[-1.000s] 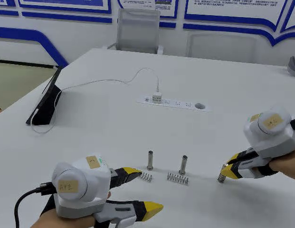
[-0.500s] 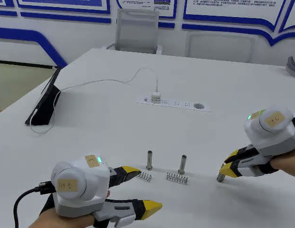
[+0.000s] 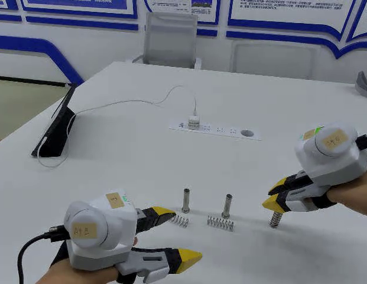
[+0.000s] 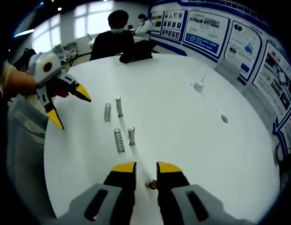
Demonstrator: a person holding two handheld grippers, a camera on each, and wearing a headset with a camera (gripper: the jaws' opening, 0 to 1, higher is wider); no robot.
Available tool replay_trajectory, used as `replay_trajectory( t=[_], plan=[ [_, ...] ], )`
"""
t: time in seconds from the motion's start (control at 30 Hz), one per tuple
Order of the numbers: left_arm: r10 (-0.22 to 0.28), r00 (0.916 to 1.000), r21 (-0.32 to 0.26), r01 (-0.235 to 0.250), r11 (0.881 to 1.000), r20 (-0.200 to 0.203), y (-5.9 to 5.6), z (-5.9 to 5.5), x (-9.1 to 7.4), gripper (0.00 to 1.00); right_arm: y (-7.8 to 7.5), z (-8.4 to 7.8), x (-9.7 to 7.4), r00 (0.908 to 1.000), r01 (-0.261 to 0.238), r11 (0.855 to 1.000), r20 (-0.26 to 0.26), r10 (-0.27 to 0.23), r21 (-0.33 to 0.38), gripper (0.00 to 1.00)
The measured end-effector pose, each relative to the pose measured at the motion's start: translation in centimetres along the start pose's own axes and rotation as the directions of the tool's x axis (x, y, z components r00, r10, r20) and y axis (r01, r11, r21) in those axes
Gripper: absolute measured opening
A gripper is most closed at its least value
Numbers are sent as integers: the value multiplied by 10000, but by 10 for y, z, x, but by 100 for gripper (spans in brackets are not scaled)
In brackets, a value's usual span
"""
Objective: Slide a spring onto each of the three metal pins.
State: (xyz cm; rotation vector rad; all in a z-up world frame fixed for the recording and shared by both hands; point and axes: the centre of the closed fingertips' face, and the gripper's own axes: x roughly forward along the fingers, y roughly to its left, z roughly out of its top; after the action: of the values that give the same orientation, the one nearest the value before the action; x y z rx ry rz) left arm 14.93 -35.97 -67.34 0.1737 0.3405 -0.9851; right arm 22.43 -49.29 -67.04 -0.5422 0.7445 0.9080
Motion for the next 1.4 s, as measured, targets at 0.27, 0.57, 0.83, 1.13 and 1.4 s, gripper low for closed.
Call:
replay_trajectory(
  t=[0.27,0.57,0.83,1.13,1.4],
  plan=[
    [11,10000,-11,-11,10000,-6,1,0,0,53,17,8,15,9991,-416,9984,-98,412,-380,18],
    [38,10000,-20,-38,10000,-15,1,0,-2,53,33,11,33,9959,-867,9941,-295,849,-650,18],
    [62,10000,-7,-62,10000,-65,2,-2,-3,53,44,10,46,9919,-1211,9894,-482,1174,-807,17],
    [71,9999,-11,-71,10000,-99,1,-2,-3,53,53,4,60,9863,-1522,9834,-792,1447,-984,16],
    [109,9999,-28,-109,9999,-133,2,-4,-4,53,55,-2,69,9817,-1697,9804,-1042,1593,-1003,15]
  ],
)
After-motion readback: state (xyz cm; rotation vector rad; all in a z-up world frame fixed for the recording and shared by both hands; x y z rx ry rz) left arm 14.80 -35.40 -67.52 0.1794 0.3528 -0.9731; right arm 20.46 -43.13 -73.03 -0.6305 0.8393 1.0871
